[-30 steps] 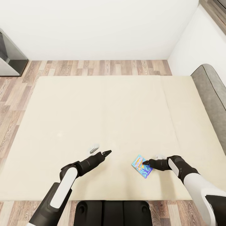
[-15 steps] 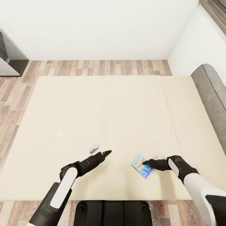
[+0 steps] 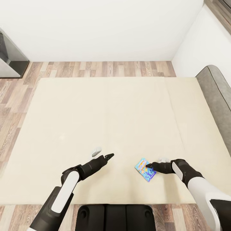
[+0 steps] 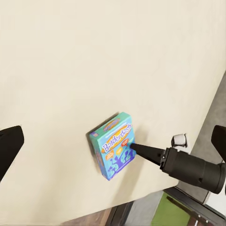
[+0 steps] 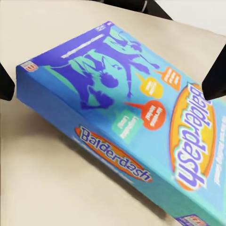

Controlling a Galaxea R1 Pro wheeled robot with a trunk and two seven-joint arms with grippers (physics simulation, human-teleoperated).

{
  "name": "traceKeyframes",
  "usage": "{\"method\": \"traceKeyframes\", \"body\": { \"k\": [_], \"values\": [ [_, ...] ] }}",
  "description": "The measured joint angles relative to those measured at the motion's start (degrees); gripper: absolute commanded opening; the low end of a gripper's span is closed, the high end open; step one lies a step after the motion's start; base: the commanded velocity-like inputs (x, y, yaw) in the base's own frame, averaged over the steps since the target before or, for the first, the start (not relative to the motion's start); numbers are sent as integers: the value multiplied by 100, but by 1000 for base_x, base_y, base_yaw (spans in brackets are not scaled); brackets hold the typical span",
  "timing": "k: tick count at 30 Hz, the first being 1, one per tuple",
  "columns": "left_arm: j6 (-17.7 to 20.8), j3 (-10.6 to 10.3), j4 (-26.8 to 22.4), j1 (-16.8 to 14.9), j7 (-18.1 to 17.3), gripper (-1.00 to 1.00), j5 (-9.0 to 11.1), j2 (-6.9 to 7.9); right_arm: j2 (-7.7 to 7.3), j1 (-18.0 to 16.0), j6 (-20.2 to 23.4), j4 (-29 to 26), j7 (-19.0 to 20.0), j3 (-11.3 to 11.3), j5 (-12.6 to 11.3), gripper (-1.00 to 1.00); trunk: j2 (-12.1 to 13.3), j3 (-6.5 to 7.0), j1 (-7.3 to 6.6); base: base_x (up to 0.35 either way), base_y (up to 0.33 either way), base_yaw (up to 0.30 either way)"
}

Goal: Put all the toys in the child's room - the three board games (two on the bed and one on the table), the two jigsaw puzzles on the table, and the tennis ball on the table - inside the toy box on the table in the child's room.

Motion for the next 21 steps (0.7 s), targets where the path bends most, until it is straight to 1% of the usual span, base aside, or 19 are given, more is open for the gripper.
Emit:
{"method": "traceKeyframes", "body": {
  "k": [13,21],
  "values": [
    [0,1,-1,0,2,100,0,1,-2,0,-65,1,1,1,9,100,0,0,-2,-92,203,0],
    [0,0,1,2,3,100,1,2,-2,0,-67,0,1,0,1,100,0,0,-1,-36,79,0]
  ]
}}
